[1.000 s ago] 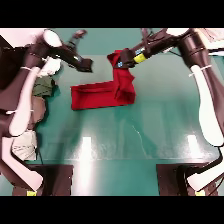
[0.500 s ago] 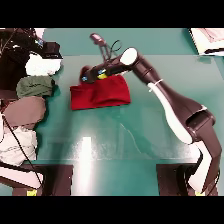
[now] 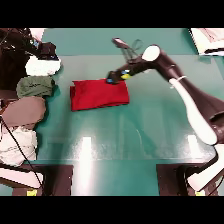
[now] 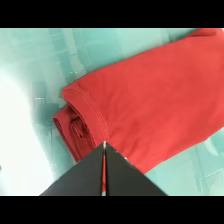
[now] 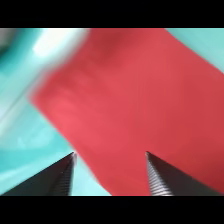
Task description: Fold the shirts.
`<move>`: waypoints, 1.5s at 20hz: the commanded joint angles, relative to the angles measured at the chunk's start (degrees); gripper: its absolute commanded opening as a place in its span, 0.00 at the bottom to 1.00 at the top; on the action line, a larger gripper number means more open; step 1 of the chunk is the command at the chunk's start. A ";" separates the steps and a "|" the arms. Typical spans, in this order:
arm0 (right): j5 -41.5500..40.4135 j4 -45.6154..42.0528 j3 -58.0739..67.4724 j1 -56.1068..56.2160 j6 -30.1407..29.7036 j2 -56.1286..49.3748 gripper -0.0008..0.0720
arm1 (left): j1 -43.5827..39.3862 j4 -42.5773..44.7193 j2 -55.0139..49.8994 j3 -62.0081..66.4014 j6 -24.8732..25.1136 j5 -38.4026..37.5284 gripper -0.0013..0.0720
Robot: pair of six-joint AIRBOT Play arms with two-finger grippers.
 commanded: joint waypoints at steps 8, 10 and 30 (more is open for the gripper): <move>1.38 17.35 -13.97 -13.09 1.20 -7.48 0.95 | 0.07 0.04 0.04 0.00 0.00 -0.02 0.05; -0.46 21.70 -13.94 -10.67 -1.27 -9.55 0.95 | 0.07 0.04 0.04 0.00 0.00 0.72 0.05; -10.40 17.86 -27.06 -20.20 -7.74 11.50 0.02 | 0.07 0.46 0.04 0.00 0.44 -2.19 0.05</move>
